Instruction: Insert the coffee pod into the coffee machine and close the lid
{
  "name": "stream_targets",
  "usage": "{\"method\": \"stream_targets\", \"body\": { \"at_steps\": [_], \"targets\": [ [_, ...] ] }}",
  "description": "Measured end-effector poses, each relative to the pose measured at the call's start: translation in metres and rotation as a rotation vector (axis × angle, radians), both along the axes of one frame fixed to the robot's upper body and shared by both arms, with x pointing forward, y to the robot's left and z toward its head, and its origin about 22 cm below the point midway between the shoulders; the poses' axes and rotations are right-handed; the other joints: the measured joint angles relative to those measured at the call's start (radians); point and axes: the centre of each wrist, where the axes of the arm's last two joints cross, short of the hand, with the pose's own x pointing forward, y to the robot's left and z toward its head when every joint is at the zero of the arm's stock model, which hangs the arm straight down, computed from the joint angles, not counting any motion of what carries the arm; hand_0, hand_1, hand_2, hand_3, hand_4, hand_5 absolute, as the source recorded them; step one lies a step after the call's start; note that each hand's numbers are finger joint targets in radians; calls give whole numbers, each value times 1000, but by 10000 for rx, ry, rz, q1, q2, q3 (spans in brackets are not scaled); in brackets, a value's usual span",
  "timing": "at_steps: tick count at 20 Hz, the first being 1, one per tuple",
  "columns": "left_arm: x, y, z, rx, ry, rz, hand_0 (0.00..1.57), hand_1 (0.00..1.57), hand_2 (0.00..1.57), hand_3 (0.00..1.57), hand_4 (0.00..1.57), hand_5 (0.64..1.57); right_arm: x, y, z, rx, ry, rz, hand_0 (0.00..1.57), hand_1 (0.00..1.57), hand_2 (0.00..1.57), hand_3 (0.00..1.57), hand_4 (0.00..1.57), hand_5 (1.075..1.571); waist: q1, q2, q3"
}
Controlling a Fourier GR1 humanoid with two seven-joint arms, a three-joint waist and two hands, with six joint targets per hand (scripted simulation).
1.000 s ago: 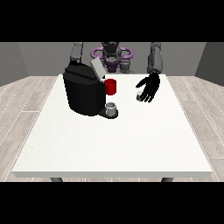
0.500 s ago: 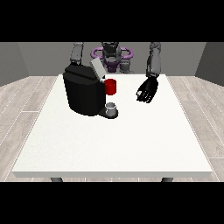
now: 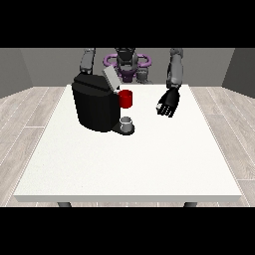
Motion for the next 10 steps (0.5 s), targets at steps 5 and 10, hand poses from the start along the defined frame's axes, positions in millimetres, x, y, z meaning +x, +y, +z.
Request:
{"method": "stream_targets", "body": {
  "at_steps": [5,10],
  "targets": [
    [2,-2,-4,-11,-44,-320,1277,1277,1311,1244,496,1571,-5,-1,-11,-598,394,-481,0,0,0,0,0,1571,131,-220,-6],
    [14,-21,9,-1123,-259,-804,1449,1449,1434,1357,517,1571,-2,-9,-17,-890,766,-733,0,0,0,0,0,1571,292,-546,-10]
  ]
}}
